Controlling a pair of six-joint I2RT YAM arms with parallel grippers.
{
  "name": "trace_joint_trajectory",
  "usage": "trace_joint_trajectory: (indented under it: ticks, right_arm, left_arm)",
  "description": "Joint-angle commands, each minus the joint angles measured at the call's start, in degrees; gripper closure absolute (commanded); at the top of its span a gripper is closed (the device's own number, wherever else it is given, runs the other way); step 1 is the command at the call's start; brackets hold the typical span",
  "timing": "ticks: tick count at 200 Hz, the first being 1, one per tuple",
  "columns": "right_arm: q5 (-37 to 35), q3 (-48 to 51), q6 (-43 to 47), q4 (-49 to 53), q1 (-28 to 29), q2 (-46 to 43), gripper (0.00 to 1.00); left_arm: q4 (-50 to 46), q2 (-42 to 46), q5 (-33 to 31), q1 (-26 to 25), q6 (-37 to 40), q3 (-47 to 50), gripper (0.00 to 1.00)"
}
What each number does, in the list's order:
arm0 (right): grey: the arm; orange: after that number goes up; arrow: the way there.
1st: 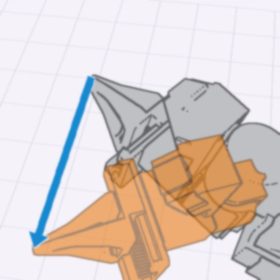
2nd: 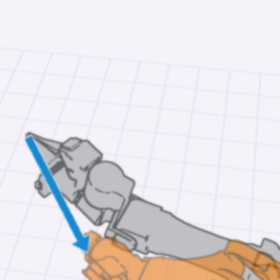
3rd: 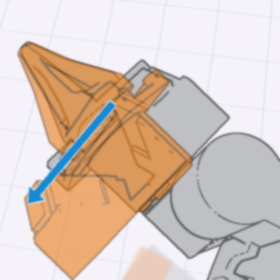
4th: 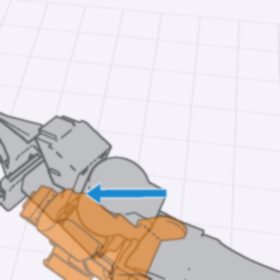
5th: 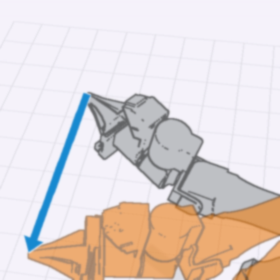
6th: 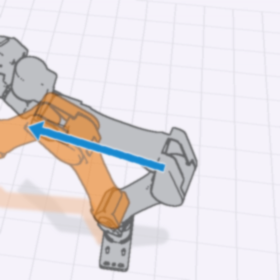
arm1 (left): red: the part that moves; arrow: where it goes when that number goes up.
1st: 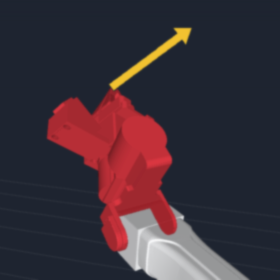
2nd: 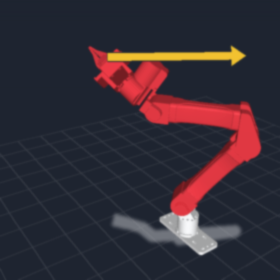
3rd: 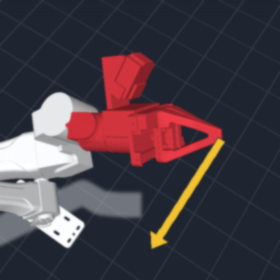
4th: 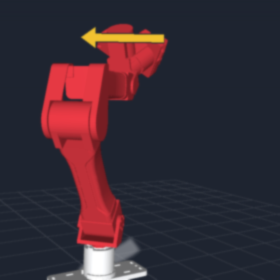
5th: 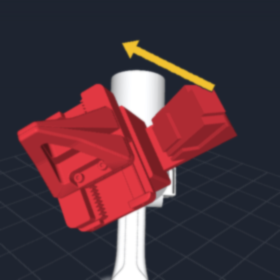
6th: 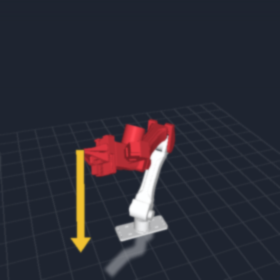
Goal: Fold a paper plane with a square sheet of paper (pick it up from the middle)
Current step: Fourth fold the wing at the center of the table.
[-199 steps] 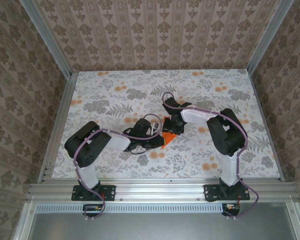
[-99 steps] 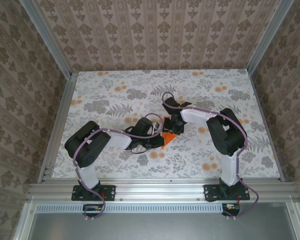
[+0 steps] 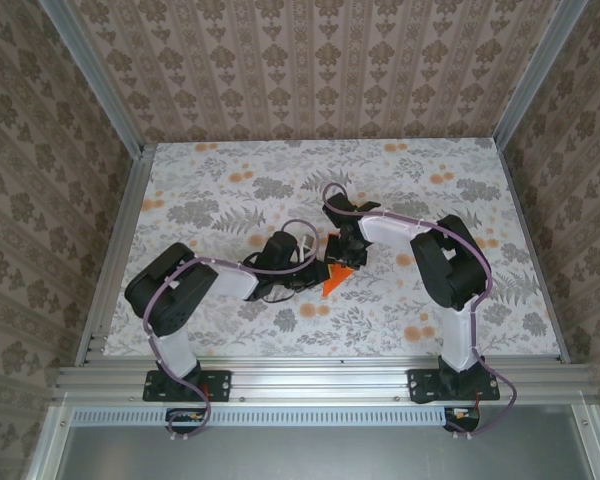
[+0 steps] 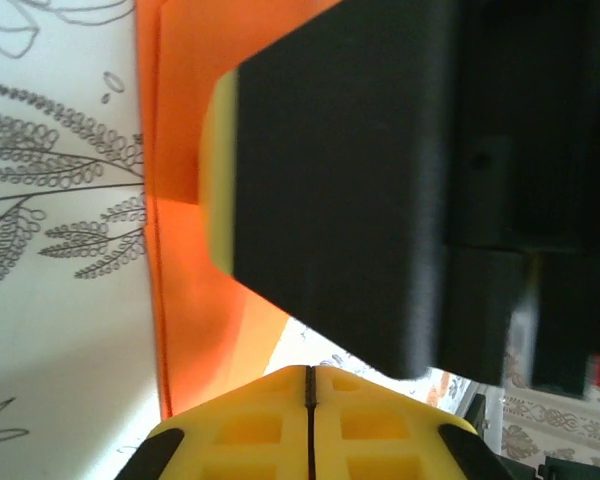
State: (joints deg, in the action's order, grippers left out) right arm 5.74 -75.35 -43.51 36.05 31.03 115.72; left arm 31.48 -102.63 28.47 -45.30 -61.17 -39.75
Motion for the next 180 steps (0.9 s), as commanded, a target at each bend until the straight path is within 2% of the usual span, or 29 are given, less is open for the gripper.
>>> trace_joint_trajectory:
  ticks: [1, 53, 124, 153, 180]
  right_arm:
    - [-10.91, 8.47, -0.35, 2.11, -0.44, 18.57, 0.56]
    - [-10.47, 8.29, -0.44, 1.83, -0.44, 18.78, 0.56]
    - [-9.24, 8.25, -0.53, 2.09, -0.44, 16.85, 0.55]
    - [-7.02, 7.23, 0.08, 2.52, -1.12, 12.41, 0.53]
    - [-2.96, 4.97, 1.65, 1.12, -2.56, 3.54, 0.49]
  left_arm:
    - [1.00, -2.19, -0.87, -0.14, -1.07, -2.09, 0.94]
    - [-7.72, -3.93, -3.24, -0.18, 0.60, -4.65, 1.00]
    - [-16.29, -5.83, -4.27, -0.04, -0.46, -5.80, 1.00]
    - [-17.11, -6.18, -4.52, 0.35, -1.64, -4.64, 1.00]
    - [-17.35, -6.88, -4.22, 0.65, -2.02, -4.01, 1.00]
